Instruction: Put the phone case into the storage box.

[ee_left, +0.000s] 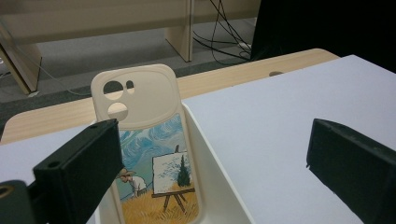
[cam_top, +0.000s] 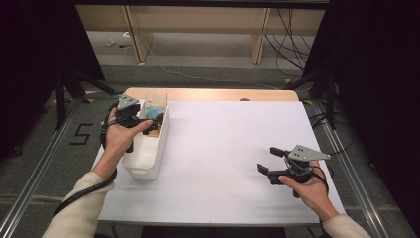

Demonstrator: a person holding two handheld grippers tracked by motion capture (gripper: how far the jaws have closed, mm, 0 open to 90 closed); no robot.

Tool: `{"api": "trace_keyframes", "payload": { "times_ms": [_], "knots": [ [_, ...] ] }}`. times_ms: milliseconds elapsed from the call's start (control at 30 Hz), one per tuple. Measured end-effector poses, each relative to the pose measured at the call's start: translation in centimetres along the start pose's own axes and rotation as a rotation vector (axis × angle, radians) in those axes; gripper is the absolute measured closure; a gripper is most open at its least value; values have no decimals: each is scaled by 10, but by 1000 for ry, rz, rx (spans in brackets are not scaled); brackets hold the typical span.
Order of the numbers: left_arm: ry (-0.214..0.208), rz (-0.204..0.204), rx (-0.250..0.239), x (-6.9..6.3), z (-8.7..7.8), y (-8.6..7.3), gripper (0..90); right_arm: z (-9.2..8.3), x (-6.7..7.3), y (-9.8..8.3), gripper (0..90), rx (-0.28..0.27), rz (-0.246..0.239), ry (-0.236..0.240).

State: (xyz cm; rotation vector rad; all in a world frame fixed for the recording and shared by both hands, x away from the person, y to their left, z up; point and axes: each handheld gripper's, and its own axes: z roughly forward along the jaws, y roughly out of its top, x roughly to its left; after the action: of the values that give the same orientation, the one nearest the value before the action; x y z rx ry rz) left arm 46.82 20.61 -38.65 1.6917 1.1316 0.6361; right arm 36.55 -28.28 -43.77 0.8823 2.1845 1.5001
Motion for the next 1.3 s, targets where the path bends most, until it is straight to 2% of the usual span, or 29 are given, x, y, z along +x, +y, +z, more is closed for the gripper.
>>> {"api": "trace_keyframes", "payload": {
  "times_ms": [700,933,1033,1300],
  "knots": [
    [-12,9,-5,-5,-8,-7,27,0,0,0,168,0,0,1],
    [-25,3,-14,-8,-12,-9,28,0,0,0,169,1,0,1],
    [-34,23,-15,-11,-14,-10,27,0,0,0,169,0,0,1],
    [-55,18,-22,-15,-19,-15,27,0,1,0,168,-1,1,2]
  ]
}}
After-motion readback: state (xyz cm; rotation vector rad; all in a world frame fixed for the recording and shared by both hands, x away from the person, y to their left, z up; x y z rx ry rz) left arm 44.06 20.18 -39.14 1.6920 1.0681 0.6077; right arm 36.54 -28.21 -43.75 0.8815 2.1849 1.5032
